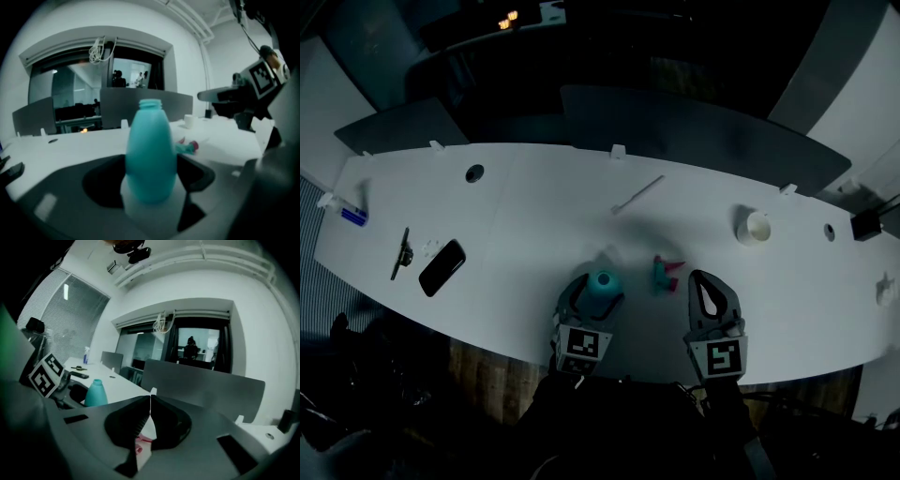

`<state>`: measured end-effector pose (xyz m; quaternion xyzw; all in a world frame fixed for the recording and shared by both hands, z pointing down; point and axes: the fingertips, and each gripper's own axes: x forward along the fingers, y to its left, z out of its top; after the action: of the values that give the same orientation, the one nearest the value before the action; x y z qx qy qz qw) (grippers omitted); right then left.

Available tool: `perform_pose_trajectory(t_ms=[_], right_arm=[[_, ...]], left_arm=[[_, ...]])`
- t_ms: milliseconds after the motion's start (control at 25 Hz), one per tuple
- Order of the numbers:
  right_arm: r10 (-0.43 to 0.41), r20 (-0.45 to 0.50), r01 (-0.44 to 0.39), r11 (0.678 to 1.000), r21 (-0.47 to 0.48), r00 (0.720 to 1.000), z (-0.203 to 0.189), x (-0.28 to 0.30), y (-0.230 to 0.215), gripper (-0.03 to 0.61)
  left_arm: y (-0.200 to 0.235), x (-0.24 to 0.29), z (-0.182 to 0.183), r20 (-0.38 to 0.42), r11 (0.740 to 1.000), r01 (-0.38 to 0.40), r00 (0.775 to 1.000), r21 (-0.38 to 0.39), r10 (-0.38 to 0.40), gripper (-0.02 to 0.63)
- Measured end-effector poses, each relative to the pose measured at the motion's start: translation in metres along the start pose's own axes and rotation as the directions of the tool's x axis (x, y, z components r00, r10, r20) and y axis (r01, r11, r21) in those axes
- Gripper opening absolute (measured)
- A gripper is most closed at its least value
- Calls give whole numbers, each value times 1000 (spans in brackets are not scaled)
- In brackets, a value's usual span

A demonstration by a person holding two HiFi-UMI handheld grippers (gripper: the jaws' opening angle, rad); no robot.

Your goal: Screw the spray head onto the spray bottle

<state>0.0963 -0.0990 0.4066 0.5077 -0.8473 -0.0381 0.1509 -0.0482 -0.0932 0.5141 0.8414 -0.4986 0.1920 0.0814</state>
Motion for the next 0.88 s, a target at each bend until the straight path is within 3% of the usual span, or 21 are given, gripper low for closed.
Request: perform_pose_trajectory(t_ms=[80, 120, 200, 280, 360, 480, 560, 720, 880], right_arm=[[192, -105, -198, 979, -48, 976, -15, 9, 11, 6], [297, -175, -313, 947, -67, 939, -25, 13, 17, 6], [455, -323, -500, 864, -66, 830, -42, 18, 25, 8], [534, -453, -617, 786, -45, 714, -55, 22, 29, 64], [554, -586, -699, 715, -29, 591, -71, 23, 31, 149], [533, -729, -771, 637, 11, 430, -94, 28, 34, 161], [527, -774, -788, 612, 60, 350, -107, 32, 38, 161], [499, -842, -775, 609, 170, 208, -132, 35, 40, 161], [486, -864, -754, 616, 229, 134, -145, 43, 42, 160]], left_arm=[[-1, 0, 0, -4, 1000, 7, 1000, -3, -7, 348], [-2, 0, 0, -6, 1000, 13, 1000, 1, -13, 347], [-6, 2, 0, -7, 999, 29, 1000, 19, -29, 347], [-12, 4, 0, -12, 998, 49, 999, 42, -48, 347], [-19, 6, 3, -17, 996, 66, 998, 54, -66, 347], [-25, 7, 3, -32, 995, 84, 996, 49, -82, 347], [-26, 7, 3, -38, 995, 87, 996, 49, -85, 348], [-27, 7, 4, -42, 995, 92, 995, 50, -89, 348], [-28, 7, 3, -45, 994, 97, 994, 55, -95, 348]])
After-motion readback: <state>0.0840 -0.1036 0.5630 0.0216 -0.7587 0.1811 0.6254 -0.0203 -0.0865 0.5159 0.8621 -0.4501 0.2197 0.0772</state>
